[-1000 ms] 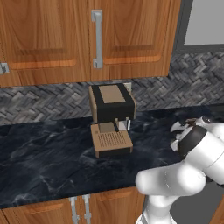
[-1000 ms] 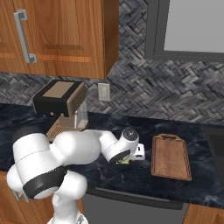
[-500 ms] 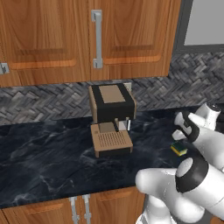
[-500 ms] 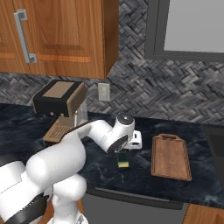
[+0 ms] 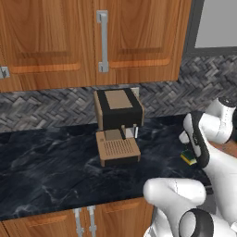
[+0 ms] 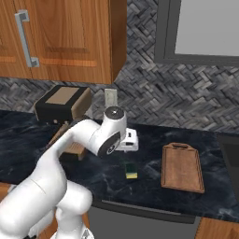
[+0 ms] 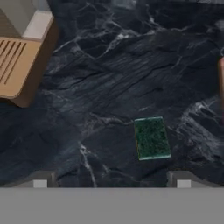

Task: Pick up the sponge from the counter and clean the cutting board by briefly scrubbing or pressing down on the cutting board. Once finished, release the sponge.

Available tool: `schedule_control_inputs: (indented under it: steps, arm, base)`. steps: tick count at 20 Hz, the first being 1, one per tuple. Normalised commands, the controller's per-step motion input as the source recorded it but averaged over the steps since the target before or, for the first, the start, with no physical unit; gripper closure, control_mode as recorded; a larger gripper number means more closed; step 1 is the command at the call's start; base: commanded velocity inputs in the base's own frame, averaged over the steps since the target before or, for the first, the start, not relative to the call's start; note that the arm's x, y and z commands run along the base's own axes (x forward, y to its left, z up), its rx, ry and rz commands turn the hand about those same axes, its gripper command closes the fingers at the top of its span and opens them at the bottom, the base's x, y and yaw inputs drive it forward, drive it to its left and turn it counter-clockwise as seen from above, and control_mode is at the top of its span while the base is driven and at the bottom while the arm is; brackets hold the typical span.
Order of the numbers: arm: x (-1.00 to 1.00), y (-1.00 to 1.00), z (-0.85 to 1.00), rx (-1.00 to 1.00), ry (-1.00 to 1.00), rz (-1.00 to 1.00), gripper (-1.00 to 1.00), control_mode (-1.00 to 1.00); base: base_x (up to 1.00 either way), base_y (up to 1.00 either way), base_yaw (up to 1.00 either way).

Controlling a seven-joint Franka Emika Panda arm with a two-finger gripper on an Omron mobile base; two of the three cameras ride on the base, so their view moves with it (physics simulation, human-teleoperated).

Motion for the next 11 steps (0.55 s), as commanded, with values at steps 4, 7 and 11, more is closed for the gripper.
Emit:
schedule_control_inputs:
  steps: [4, 7, 11]
  arm:
    - [-0.94, 0.39, 0.7, 0.0, 0.0, -0.04, -1.0, -1.0]
    - [-1.0, 0.25, 0.64, 0.0, 0.0, -0.04, -1.0, -1.0]
    - [-0.99, 0.36, 0.62, 0.0, 0.0, -0.06, -1.0, -1.0]
  base:
    - [0.0, 0.0, 0.0]
    - [0.0, 0.0, 0.0]
    - [0.0, 0.0, 0.0]
